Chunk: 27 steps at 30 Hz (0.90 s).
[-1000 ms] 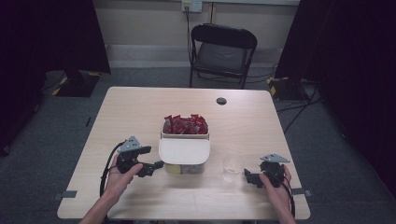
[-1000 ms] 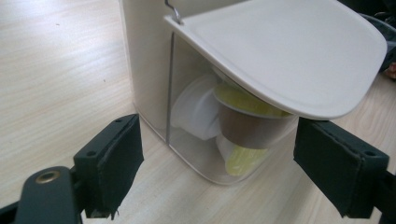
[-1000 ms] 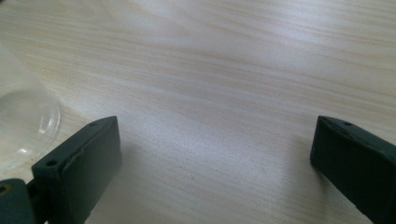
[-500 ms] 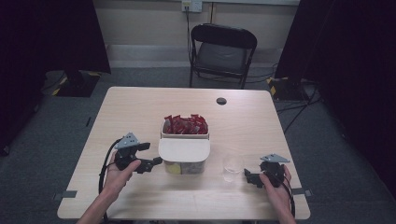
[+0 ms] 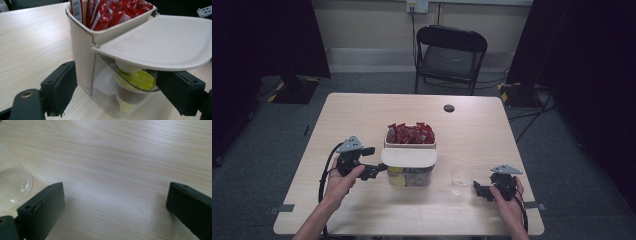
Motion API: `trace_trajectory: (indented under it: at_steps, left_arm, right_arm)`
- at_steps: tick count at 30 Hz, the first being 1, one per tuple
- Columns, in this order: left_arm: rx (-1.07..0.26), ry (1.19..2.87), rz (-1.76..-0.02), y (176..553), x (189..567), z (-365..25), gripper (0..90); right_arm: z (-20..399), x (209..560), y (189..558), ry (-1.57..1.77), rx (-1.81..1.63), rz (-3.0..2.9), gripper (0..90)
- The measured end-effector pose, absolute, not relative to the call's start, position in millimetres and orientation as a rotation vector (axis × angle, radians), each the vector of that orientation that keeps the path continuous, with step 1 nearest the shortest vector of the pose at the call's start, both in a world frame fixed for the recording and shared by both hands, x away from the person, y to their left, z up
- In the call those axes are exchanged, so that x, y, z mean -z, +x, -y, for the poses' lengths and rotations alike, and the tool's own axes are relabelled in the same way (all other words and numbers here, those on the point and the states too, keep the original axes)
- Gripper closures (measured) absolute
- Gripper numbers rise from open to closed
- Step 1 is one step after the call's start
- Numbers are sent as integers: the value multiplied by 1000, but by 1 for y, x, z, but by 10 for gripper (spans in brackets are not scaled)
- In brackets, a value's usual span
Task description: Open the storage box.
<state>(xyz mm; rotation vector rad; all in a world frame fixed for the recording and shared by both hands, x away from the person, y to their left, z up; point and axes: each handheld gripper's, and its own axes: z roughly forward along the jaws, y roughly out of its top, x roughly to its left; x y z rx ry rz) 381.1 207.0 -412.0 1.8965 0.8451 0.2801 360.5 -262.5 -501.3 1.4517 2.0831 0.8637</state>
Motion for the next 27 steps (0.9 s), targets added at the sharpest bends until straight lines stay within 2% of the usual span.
trace_trajectory:
  at_steps: [27]
  left_arm:
    - [-276, 1903, -835, 396, 398, -199, 160]
  right_arm:
    - [262, 501, 360, 1452, -864, -2083, 15]
